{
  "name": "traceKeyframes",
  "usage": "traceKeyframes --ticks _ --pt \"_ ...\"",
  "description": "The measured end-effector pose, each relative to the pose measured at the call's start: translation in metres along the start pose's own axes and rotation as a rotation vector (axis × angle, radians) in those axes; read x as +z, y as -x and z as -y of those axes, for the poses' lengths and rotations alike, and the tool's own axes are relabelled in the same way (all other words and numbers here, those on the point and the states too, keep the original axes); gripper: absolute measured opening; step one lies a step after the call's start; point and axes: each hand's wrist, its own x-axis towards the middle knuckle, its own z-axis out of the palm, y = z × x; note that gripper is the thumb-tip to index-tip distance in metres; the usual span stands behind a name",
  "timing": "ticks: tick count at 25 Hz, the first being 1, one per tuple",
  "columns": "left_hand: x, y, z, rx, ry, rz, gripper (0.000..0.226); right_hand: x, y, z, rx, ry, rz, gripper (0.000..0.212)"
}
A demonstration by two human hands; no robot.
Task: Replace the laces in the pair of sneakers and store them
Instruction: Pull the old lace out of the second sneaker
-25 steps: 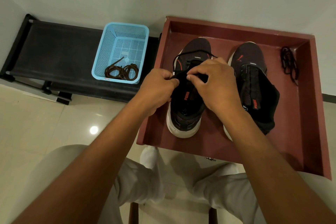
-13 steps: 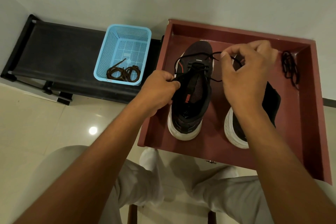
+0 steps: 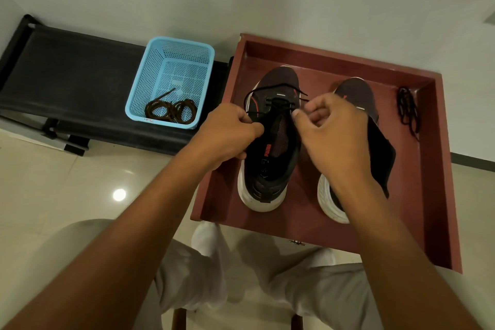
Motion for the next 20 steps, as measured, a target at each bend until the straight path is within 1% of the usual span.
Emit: traceKeyframes --ticks 2,5,7,10,12,15,18,20 --pt "0.001 -0.001 -0.003 0.049 -0.112 -0.032 0.017 0.007 0.011 0.002 0.06 0.109 0.103 0.026" --pt "0.005 -0.002 -0.005 0.111 -0.272 -0.093 0.022 0.014 0.012 -0.001 0.068 0.154 0.101 0.023" --pt "0.006 -0.003 -0.003 0.123 -0.279 -0.102 0.022 0.015 0.009 -0.004 0.044 0.134 0.089 0.023" --pt "0.006 -0.004 -0.001 0.105 -0.281 -0.099 0.016 0.017 0.007 -0.01 0.042 0.126 0.115 0.03" --pt "0.006 -0.004 -0.001 0.097 -0.285 -0.11 0.013 0.019 0.007 -0.011 0.095 0.04 0.138 0.034" --pt "0.009 -0.004 0.002 0.119 -0.312 -0.144 0.015 0.02 0.007 -0.011 0.196 -0.124 0.149 0.046" --pt "0.016 0.001 0.001 0.229 -0.321 -0.236 0.029 0.021 0.006 -0.012 0.22 -0.13 0.168 0.048" --pt "0.023 0.0 -0.004 0.399 -0.359 -0.331 0.037 0.019 0.006 -0.01 0.213 -0.123 0.181 0.049"
